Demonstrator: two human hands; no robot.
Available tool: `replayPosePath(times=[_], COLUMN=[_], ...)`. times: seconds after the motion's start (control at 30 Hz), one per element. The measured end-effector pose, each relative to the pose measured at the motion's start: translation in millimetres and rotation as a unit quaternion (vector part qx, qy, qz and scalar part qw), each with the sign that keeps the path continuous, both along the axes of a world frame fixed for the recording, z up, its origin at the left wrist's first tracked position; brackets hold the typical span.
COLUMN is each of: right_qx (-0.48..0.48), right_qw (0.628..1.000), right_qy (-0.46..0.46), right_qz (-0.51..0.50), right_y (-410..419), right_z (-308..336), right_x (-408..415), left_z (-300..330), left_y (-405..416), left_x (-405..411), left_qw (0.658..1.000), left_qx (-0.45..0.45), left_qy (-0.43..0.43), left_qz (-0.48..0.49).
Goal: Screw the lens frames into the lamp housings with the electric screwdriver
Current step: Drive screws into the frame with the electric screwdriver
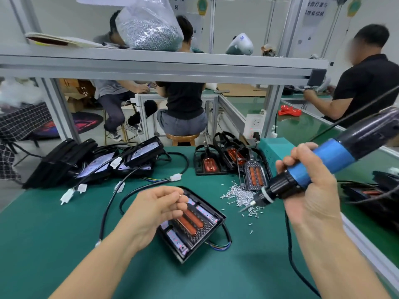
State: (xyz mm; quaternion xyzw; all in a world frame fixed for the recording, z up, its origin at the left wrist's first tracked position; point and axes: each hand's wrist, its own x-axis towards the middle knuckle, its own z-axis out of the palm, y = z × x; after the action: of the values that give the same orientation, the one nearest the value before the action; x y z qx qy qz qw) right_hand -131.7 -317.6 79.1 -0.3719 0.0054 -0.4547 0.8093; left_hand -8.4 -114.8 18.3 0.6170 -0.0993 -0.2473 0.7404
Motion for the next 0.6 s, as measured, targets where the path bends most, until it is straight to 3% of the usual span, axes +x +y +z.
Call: replayPosePath(times=[0.13, 0.3, 0.6], right_qx=[0.034, 0.061, 0.050], right_qw=[0.998, 0.993, 0.994], right_qy=[-0.038, -0.065, -0.051], right_qz=[0.038, 0.074, 0.077], right_y=[21, 43, 54], right_z=[4, 8, 2], right_x=[17, 29, 37], left_z=[-6, -10, -13], left_y=[6, 0, -5], left_x=[-14, -26, -28], left_qw=[0.993, 0.959, 0.940], left_qx=[-0.068, -0.160, -0.196], left_qy=[0.096, 0.230, 0.273], left_qz=[-0.025, -0.042, -0.061])
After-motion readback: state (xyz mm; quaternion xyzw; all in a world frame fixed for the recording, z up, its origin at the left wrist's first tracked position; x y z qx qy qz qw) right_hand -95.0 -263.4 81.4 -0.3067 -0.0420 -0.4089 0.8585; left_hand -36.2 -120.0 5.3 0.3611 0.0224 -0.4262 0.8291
